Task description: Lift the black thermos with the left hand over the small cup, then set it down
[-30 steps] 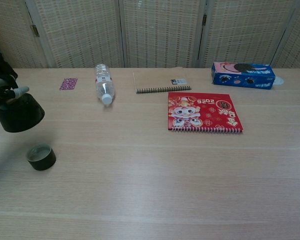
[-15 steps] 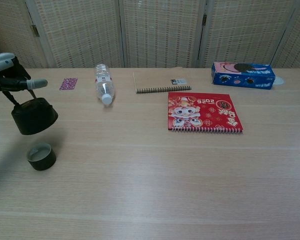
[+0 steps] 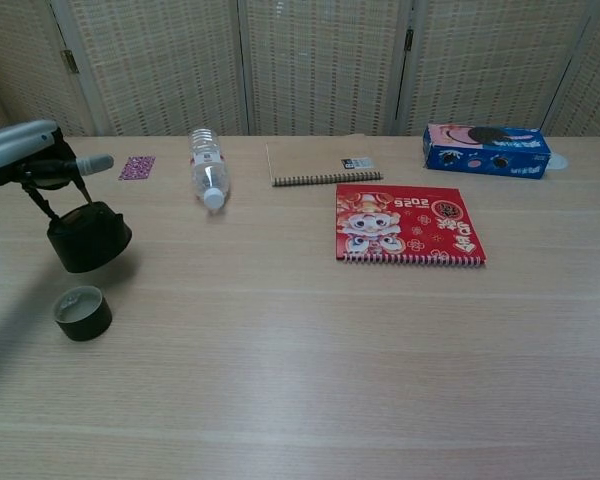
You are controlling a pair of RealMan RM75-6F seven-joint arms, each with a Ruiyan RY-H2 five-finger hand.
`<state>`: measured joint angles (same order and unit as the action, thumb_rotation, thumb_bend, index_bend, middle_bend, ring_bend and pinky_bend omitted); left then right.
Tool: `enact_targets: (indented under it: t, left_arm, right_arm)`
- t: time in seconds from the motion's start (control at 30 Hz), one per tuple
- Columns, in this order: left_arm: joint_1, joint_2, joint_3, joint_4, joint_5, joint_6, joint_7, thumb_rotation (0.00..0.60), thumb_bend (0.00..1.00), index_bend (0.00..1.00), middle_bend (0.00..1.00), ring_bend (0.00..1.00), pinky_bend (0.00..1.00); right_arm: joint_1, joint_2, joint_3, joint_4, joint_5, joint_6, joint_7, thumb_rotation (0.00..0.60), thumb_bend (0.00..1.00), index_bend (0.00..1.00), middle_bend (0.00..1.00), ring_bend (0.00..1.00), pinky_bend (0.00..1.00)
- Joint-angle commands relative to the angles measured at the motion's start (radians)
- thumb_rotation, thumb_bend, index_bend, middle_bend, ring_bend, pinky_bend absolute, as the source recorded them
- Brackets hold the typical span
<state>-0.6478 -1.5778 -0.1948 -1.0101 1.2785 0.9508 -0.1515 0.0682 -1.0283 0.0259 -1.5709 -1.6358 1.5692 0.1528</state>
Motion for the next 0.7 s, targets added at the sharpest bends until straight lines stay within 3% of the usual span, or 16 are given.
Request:
enact_targets:
  t: [0.03,0.4,0.7]
  left_arm:
    - [-0.013,-0.029,0.002,0.055,0.003,-0.010,-0.006,0.123,0.17,0.99,1.00,0.86,0.39]
    - [-0.039,-0.091,0.017,0.214,0.027,-0.035,-0.034,0.125,0.17,0.96,1.00,0.83,0.36]
    - [-0.043,-0.123,0.035,0.274,0.048,-0.028,-0.032,0.124,0.17,0.93,1.00,0.79,0.35]
  right_arm:
    - [0.000,0.000,0.001,0.001,0.003,-0.002,0.000,0.600,0.27,0.23,0.29,0.27,0.04]
    - [0.003,-0.001,0.003,0.001,0.012,-0.014,-0.005,0.600,0.27,0.23,0.29,0.27,0.04]
    - [0.005,-0.003,0.003,0.003,0.017,-0.023,-0.005,0.600,0.27,0.23,0.29,0.27,0.04]
